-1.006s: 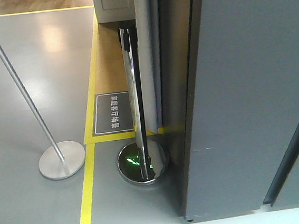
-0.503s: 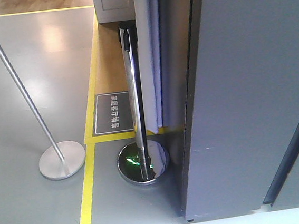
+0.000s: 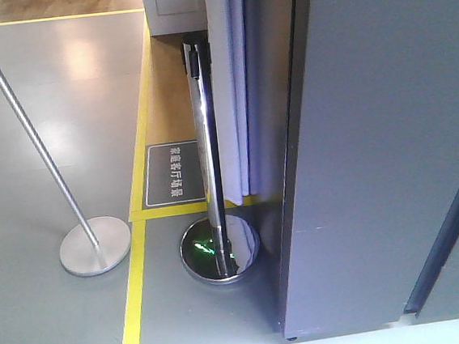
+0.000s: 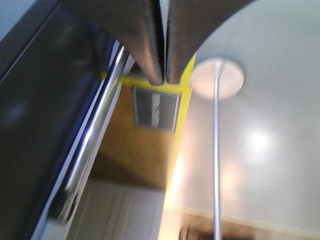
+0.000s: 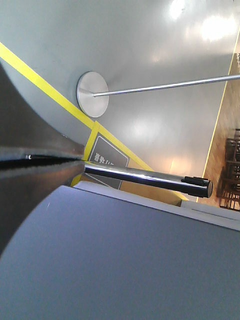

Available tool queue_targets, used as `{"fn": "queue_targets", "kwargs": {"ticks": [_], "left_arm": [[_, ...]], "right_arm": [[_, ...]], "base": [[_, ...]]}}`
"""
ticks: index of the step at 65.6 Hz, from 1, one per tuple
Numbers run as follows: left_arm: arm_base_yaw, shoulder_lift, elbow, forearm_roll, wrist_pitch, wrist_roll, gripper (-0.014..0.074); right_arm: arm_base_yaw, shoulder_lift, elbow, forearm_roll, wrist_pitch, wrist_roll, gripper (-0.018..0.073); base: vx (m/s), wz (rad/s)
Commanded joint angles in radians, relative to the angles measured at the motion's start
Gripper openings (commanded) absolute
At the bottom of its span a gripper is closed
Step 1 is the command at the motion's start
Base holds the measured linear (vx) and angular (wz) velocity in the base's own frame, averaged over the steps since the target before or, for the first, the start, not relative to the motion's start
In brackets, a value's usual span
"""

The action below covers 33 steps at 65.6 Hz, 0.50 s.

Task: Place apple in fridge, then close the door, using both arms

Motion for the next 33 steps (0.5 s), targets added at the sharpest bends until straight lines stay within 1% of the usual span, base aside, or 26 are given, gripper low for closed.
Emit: {"fn": "queue_targets", "kwargs": {"ticks": [1,6,16,26,33], "left_arm": [[-0.022,-0.039,-0.018,-0.007,0.004,0.006,-0.0008],[-0.037,-0.067,-0.018,0.006,0.002,0.006,-0.0008],[-0.08,-0.064,-0.018,0.077,-0.001,0.005,-0.0008],[-0.139,-0.064,-0.018,0.125,-0.097,0.007,-0.0008],[-0.145,-0.064,-0.018,0.124,-0.134,0.013,-0.0008]], "right_arm": [[-0.005,0.01,-0.025,0.031,-0.047,-0.002,-0.0003],[-0.005,0.01,-0.025,0.031,-0.047,-0.002,-0.0003],[-0.005,0.01,-0.025,0.031,-0.045,-0.002,-0.0003],[-0.005,0.01,-0.025,0.032,-0.045,-0.002,-0.0003],[-0.005,0.01,-0.025,0.032,-0.045,-0.002,-0.0003]], "base": [[0.0,0.0],[0.0,0.0],[0.0,0.0],[0.0,0.0],[0.0,0.0]]}}
